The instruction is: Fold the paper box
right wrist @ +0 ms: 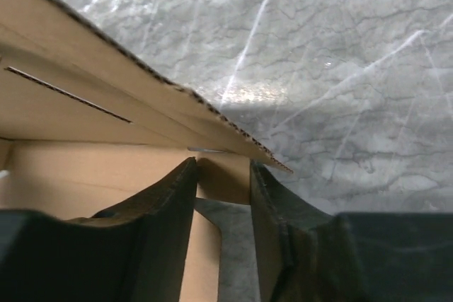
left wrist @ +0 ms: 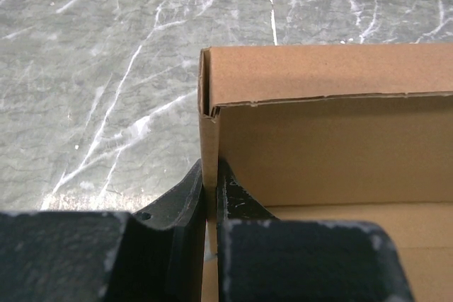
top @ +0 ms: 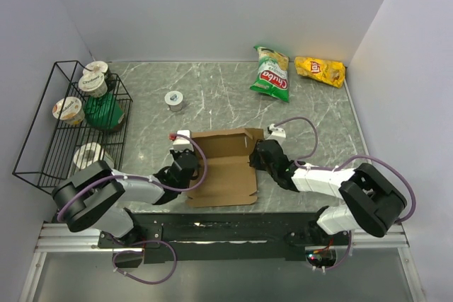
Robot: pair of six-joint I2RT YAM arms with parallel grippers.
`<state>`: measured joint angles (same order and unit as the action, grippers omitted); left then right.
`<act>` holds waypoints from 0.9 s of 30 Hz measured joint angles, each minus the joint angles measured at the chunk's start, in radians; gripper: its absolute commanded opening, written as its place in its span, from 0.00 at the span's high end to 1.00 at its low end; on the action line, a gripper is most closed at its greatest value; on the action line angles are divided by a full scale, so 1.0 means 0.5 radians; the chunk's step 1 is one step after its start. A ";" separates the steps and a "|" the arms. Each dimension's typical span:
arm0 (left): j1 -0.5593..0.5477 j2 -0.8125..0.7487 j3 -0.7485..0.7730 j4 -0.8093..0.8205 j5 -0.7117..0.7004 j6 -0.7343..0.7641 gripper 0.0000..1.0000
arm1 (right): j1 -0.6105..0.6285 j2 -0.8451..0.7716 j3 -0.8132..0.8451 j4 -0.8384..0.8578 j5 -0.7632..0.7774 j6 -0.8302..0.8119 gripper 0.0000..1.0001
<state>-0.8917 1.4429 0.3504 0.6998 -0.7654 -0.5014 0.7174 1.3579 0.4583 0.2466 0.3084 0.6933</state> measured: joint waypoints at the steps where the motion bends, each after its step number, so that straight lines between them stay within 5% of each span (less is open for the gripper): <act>1: 0.000 0.007 0.011 -0.011 -0.007 0.001 0.99 | 0.013 0.007 0.002 -0.008 0.025 -0.003 0.71; 6: -0.012 0.062 0.070 -0.033 -0.035 0.022 0.99 | 0.102 0.058 0.105 -0.069 0.114 -0.015 0.82; 13: -0.015 0.083 0.090 -0.037 -0.050 0.022 0.99 | 0.191 0.141 0.199 -0.127 0.220 -0.074 0.83; 20: -0.022 0.085 0.090 -0.032 -0.040 0.037 0.99 | 0.217 0.204 0.199 -0.091 0.258 -0.081 0.82; 27: -0.040 0.095 0.105 -0.047 -0.055 0.067 0.99 | 0.357 0.321 0.252 -0.113 0.439 -0.066 0.70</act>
<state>-0.9115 1.4902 0.4030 0.6762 -0.7929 -0.4679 0.8959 1.5185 0.5842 0.1902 0.5278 0.6605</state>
